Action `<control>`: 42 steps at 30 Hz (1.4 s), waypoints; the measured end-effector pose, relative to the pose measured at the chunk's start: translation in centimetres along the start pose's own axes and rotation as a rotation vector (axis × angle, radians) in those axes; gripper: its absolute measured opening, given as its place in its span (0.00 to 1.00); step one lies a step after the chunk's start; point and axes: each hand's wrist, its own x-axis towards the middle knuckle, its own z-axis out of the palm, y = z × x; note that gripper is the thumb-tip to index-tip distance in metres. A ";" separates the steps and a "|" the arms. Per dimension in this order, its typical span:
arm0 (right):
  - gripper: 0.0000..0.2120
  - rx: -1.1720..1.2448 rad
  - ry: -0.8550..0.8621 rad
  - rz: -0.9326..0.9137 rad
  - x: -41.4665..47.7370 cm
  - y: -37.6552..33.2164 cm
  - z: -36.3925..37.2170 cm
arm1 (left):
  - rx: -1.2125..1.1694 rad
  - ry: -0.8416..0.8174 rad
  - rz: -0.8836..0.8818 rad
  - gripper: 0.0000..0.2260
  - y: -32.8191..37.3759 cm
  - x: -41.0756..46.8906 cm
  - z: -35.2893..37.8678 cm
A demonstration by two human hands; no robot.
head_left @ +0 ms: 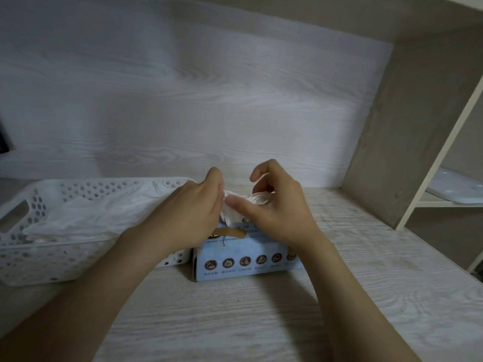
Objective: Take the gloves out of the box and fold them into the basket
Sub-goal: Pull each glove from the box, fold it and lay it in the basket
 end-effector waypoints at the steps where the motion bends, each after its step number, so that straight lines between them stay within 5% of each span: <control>1: 0.22 -0.037 -0.052 0.005 0.1 0.1 0.1 | -0.014 0.003 -0.004 0.06 0.0 0.0 0.0; 6: 0.21 -0.167 -0.314 0.096 0.2 0.5 0.0 | -0.046 0.019 -0.038 0.05 0.0 0.2 -0.4; 10: 0.18 -0.032 -0.321 0.103 0.0 -0.4 -0.2 | -0.095 0.038 -0.063 0.06 -0.2 0.3 -0.8; 15: 0.02 -0.029 -0.055 0.042 0.1 -0.5 0.8 | -0.156 0.011 -0.020 0.08 0.1 -0.1 -1.1; 21: 0.07 0.219 0.111 0.102 0.4 -0.3 1.1 | 0.049 -0.163 -0.048 0.25 0.5 -0.4 -0.8; 33: 0.09 0.567 0.759 0.041 0.7 -1.7 -1.7 | 0.227 -0.275 -0.003 0.26 0.4 0.0 -0.9; 39: 0.09 0.531 0.439 0.075 0.5 -2.3 -0.5 | 0.007 -0.115 -0.073 0.38 1.0 -0.4 -1.4; 42: 0.06 0.641 0.275 0.116 0.4 -2.9 -0.3 | -0.234 0.035 -0.074 0.24 1.1 -0.5 -1.9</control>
